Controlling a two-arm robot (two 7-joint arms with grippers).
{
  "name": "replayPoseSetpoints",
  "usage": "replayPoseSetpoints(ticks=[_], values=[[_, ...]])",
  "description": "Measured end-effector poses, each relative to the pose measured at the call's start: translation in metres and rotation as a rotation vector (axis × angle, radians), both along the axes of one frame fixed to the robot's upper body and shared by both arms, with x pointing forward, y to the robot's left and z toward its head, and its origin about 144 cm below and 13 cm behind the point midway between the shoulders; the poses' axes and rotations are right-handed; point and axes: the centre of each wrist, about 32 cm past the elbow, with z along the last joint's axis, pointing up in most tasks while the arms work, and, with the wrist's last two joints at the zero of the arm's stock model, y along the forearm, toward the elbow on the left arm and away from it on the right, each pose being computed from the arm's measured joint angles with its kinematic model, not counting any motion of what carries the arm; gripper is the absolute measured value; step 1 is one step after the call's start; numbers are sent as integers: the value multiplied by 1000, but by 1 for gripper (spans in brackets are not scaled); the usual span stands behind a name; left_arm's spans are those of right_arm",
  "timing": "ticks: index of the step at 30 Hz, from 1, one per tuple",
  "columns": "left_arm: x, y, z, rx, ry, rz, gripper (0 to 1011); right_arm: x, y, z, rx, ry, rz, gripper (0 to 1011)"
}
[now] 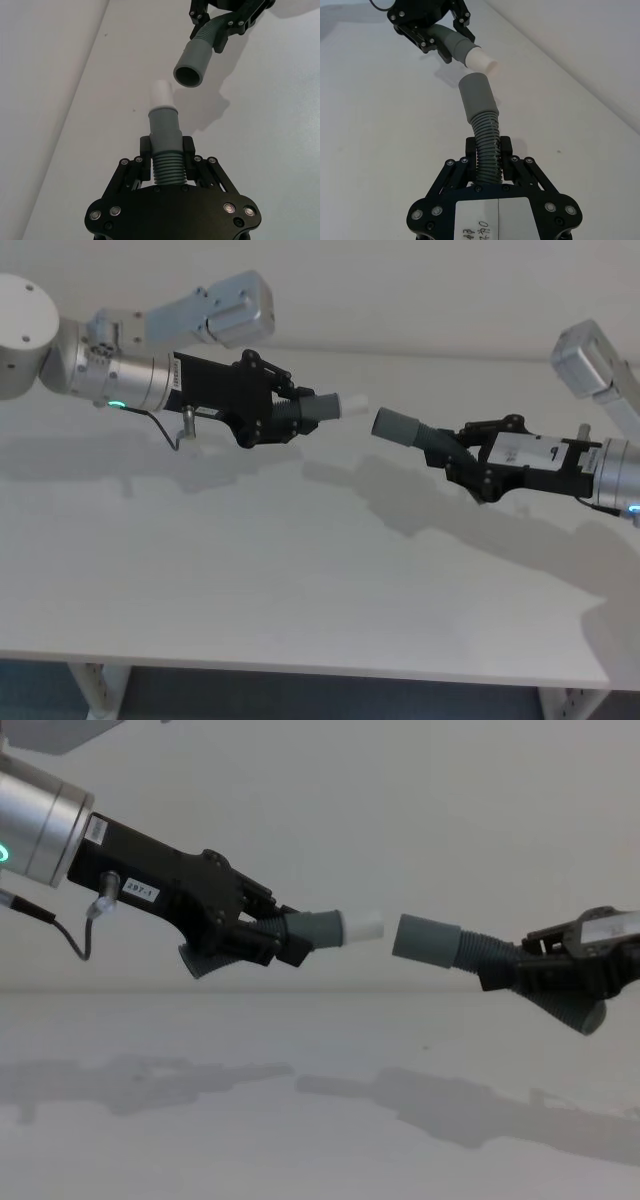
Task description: Use both hands to pick up one end of the pipe from the table, align the ends, and insert them.
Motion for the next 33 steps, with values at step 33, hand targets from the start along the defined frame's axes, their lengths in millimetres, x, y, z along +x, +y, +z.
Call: replayPoseSetpoints(ticks=[33], values=[[9, -3, -2, -15, 16, -16, 358, 13, 10, 0, 5, 9, -8, 268]])
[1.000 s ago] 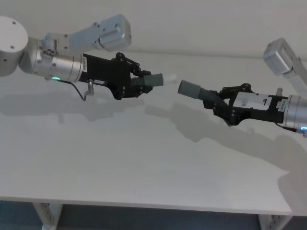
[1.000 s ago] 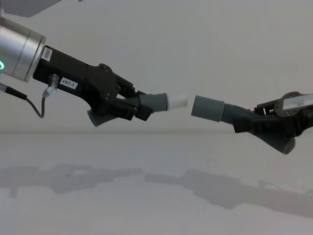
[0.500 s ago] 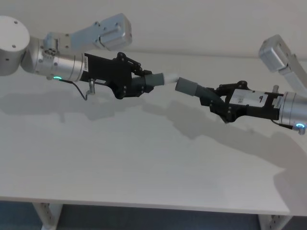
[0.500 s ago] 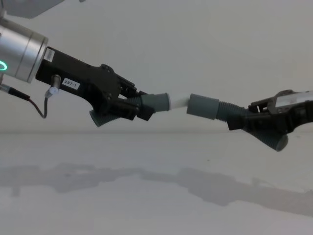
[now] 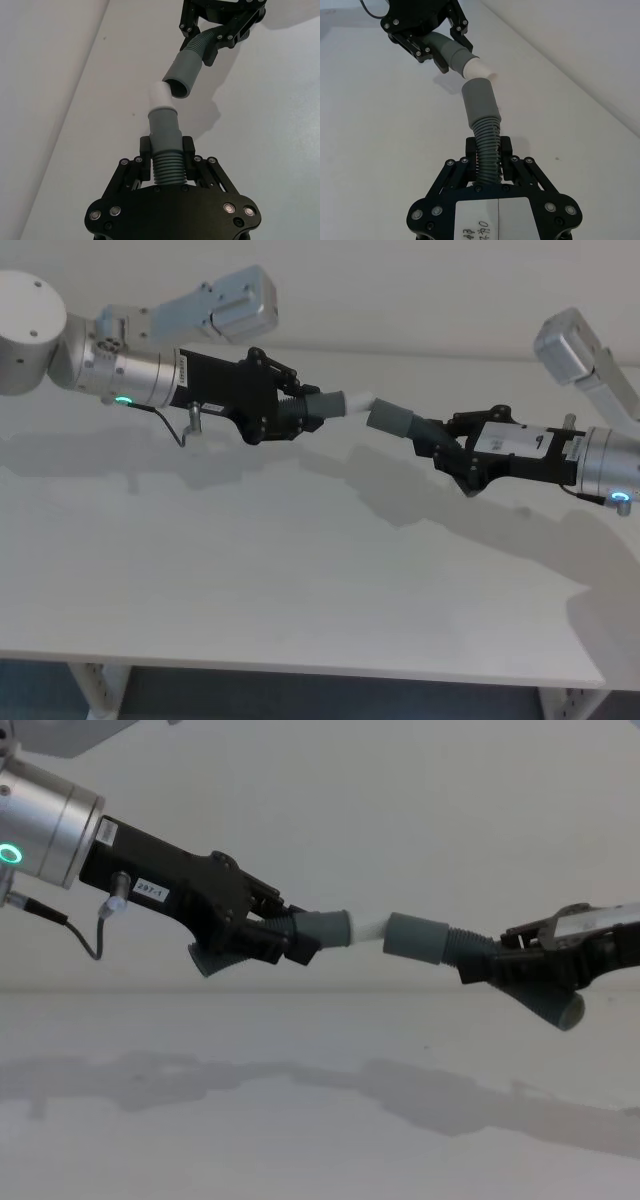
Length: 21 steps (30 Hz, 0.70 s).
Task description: Use both hands to pick up one end of the pipe from the table, align the ends, and insert them.
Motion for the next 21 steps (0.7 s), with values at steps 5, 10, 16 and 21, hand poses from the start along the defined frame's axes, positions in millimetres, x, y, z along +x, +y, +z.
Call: replayPoseSetpoints(ticks=[5, 10, 16, 21], values=[[0, -1, 1, 4, -5, 13, 358, 3, 0, -1, -1, 3, -1, 268], [-1, -2, 2, 14, -13, 34, 358, 4, -1, -1, -3, 7, -2, 268], [-3, -1, 3, 25, -21, 64, 358, 7, -2, -2, -6, 11, -2, 268], [-5, 0, 4, 34, -28, 101, 358, 8, -2, -3, -7, 13, -2, 268]])
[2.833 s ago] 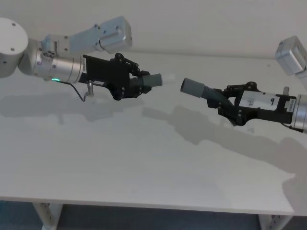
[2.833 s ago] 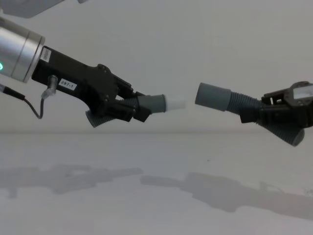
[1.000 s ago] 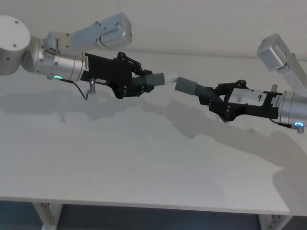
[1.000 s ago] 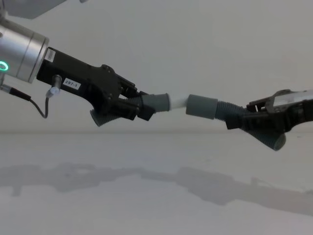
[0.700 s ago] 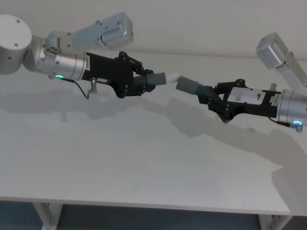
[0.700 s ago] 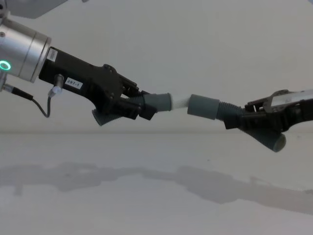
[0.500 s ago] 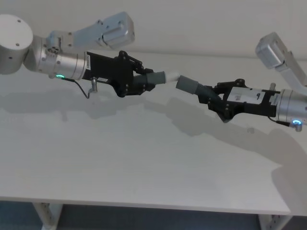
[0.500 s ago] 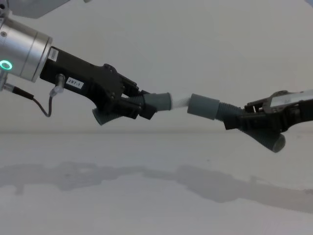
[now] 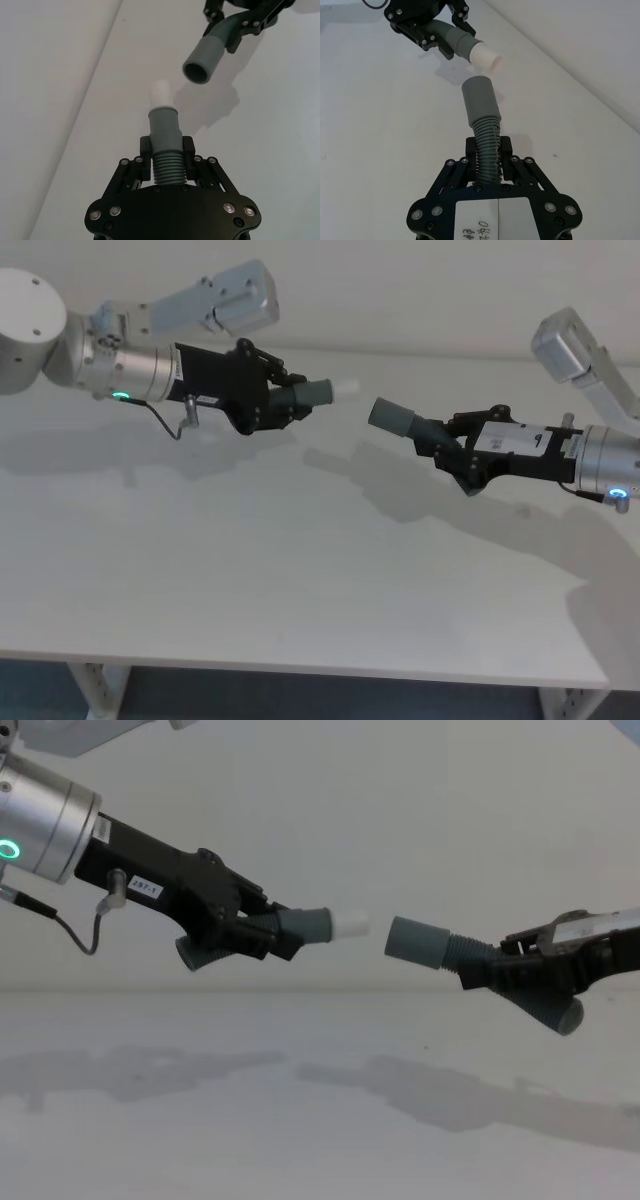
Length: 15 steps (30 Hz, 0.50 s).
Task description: Use both hands to pick up one end of the pipe from the table, align the ends, and insert them.
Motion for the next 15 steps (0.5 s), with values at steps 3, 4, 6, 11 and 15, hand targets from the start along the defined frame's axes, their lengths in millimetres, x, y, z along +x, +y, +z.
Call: replayPoseSetpoints(ticks=[3, 4, 6, 11, 15], values=[[-1, 1, 0, 3, -3, 16, 358, 1, 0, -1, 0, 2, 1, 268], [-1, 1, 0, 3, -3, 19, 358, 1, 0, -1, 0, 3, 1, 268], [-1, 1, 1, 4, -5, 25, 358, 1, 0, -1, 0, 3, 1, 268], [-1, 2, 1, 4, -7, 33, 358, 2, 0, -1, 1, 3, 2, 268], [-1, 1, 1, 2, -8, 33, 358, 2, 0, -2, 1, 3, 2, 268]])
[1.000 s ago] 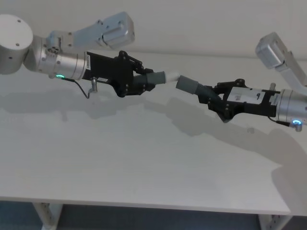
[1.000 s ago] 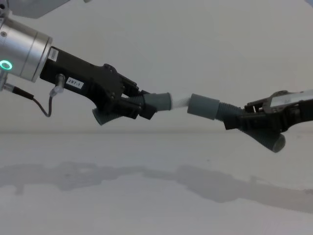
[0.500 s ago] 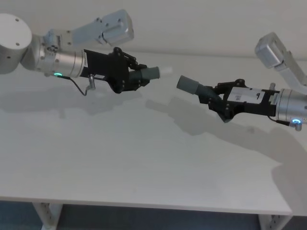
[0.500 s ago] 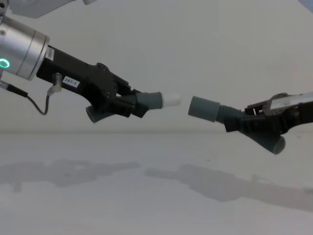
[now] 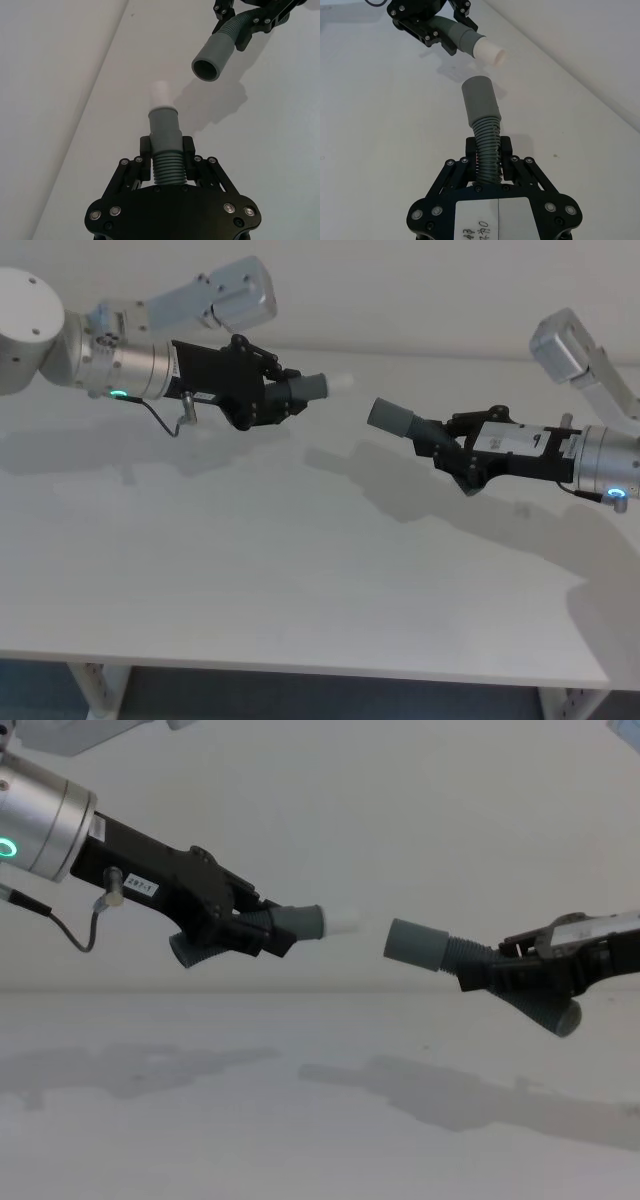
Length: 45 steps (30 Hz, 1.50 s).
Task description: Use both hands to pick up one end of the pipe from the table, align the ends, and insert them.
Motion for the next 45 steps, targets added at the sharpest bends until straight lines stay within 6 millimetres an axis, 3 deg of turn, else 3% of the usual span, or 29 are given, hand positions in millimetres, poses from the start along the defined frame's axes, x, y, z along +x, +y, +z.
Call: replayPoseSetpoints(ticks=[45], values=[[-4, -10, 5, 1, -3, -52, 358, 5, 0, -3, 5, 1, -39, 268]])
